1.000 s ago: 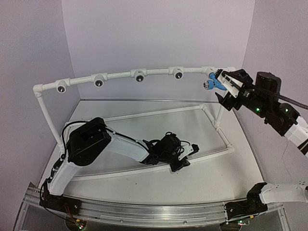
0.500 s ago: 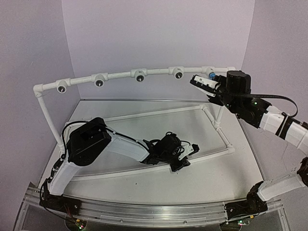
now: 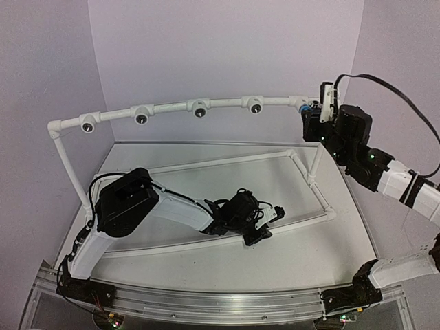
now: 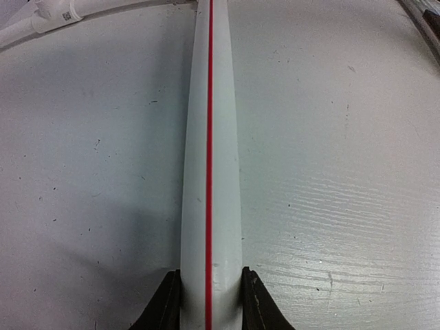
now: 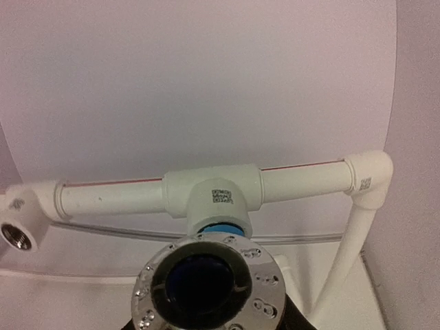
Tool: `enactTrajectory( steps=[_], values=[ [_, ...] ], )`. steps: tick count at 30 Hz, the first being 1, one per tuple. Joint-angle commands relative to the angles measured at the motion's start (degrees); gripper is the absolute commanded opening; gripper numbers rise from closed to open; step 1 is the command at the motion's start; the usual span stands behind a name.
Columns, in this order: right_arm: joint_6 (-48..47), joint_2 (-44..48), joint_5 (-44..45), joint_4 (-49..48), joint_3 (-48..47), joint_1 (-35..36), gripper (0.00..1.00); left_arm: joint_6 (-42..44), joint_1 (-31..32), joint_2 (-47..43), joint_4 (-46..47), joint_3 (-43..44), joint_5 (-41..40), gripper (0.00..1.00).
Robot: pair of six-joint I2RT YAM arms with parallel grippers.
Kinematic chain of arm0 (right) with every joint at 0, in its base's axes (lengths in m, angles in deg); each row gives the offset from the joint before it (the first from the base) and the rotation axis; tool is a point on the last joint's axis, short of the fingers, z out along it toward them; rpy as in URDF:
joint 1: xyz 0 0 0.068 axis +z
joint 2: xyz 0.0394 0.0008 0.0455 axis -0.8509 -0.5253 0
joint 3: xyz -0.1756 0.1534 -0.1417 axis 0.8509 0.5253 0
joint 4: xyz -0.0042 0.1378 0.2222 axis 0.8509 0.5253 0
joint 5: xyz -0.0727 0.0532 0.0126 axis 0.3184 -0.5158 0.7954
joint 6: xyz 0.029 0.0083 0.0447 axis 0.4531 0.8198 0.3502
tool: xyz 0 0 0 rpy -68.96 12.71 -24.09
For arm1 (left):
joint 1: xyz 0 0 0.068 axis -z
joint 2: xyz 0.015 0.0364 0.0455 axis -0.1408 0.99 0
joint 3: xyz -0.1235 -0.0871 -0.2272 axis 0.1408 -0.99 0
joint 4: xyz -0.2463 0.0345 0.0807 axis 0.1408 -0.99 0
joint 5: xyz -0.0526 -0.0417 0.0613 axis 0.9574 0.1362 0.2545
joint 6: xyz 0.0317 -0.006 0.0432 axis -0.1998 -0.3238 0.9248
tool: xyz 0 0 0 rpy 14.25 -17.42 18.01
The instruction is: Install the water faucets
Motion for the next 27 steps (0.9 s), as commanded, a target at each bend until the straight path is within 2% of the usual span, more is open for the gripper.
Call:
enactTrajectory(
  steps=[1,5,8,10,14,16,19,20,25,26,27],
  values=[
    [43.50,-0.21,-6.13,1.64,2.76,-1.51,0.00,1.37,3.01,6.26,-13.70,-1.80,7.82,0.00],
    [54.65,0.02,-10.73,-0.53,3.34,-2.83,0.00,1.37,3.02,6.14,-13.70,-1.96,7.80,0.00],
    [57.94,0.83,-12.01,-2.32,4.00,-3.53,0.00,1.37,3.04,6.02,-13.71,-2.07,7.73,0.00],
    [56.25,0.95,-12.04,-2.62,3.57,-3.68,0.00,1.38,3.00,6.00,-13.70,-2.06,7.73,0.00],
    [46.50,0.35,-8.78,1.17,2.20,-3.70,0.00,1.31,3.04,6.01,-13.70,-2.06,7.62,0.00],
    [42.02,0.51,-8.49,1.32,2.70,-3.67,0.11,1.29,3.01,5.96,-13.70,-2.15,7.56,0.00],
    [38.67,1.20,-8.60,1.38,2.94,-3.67,0.21,1.25,3.03,6.03,-13.70,-2.07,7.40,0.00],
    [37.24,1.30,-9.43,1.41,2.57,-3.67,0.29,1.24,3.03,6.00,-13.70,-2.06,7.36,0.00],
    [27.22,2.92,-17.23,7.25,-1.34,-3.68,0.86,-0.31,2.97,5.01,-13.70,-2.25,3.24,0.00],
    [25.00,3.80,-20.20,9.93,-2.35,-3.68,0.95,-0.58,2.79,4.55,-13.66,-2.54,2.04,0.02],
    [23.04,4.98,-22.39,12.38,-3.02,-3.68,0.97,-0.90,2.52,4.08,-13.69,-2.62,1.09,0.07]
  ],
)
